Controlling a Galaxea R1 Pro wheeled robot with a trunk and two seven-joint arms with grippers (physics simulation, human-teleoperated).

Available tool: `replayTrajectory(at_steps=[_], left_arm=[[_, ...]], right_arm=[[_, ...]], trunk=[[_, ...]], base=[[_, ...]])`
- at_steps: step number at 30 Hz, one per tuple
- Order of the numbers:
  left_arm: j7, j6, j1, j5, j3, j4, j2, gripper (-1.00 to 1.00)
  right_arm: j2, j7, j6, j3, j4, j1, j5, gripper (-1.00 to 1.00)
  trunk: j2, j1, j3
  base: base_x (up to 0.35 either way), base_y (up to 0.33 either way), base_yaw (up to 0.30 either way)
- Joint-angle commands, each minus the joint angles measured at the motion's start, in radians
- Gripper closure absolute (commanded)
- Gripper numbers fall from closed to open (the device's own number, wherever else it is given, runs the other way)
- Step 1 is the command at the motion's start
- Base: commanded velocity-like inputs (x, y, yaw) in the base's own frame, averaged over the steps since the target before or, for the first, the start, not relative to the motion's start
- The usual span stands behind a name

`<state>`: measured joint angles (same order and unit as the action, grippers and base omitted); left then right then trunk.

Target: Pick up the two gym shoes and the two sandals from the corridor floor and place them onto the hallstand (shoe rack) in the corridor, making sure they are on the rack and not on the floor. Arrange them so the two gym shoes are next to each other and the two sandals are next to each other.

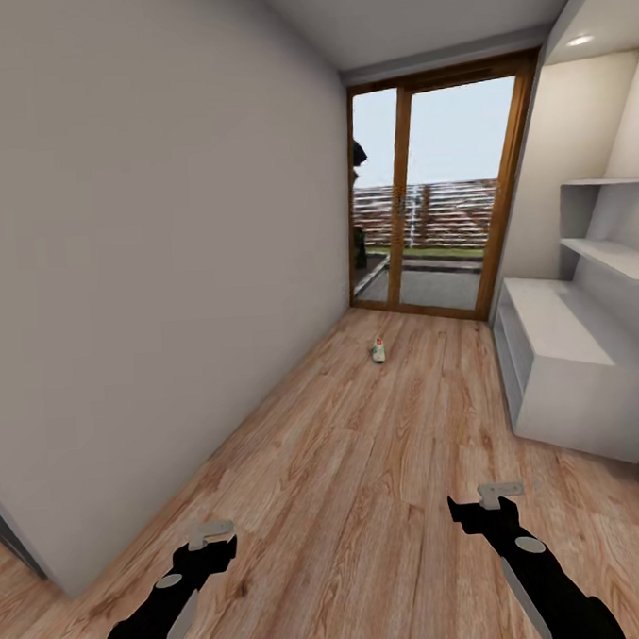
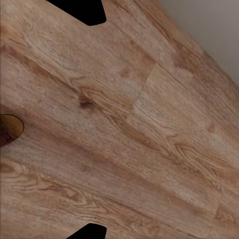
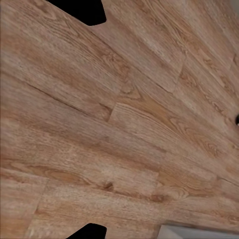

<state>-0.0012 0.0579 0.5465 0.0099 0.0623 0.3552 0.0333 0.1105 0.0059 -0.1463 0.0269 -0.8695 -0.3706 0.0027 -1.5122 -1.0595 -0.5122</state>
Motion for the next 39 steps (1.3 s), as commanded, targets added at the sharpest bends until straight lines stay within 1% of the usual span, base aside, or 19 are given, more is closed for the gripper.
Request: replayTrajectory(at_steps=[1, 39], left_arm=[[0.0, 0.003, 0.001, 0.001, 0.002, -0.001, 0.0, -1.0], [0.0, -0.001, 0.001, 0.001, 0.0, -0.001, -0.004, -1.0]], right_arm=[[0.0, 0.001, -0.006, 0.001, -0.002, 0.0, 0.0, -1.0], [0.0, 0.0, -0.006, 0.002, -0.004, -0.001, -0.001, -1.0]], trunk=[[-0.008, -0.004, -0.006], [-0.274, -0.15, -0.184]], base=[[0.0, 0.0, 0.0], [0.0, 0.0, 0.0]])
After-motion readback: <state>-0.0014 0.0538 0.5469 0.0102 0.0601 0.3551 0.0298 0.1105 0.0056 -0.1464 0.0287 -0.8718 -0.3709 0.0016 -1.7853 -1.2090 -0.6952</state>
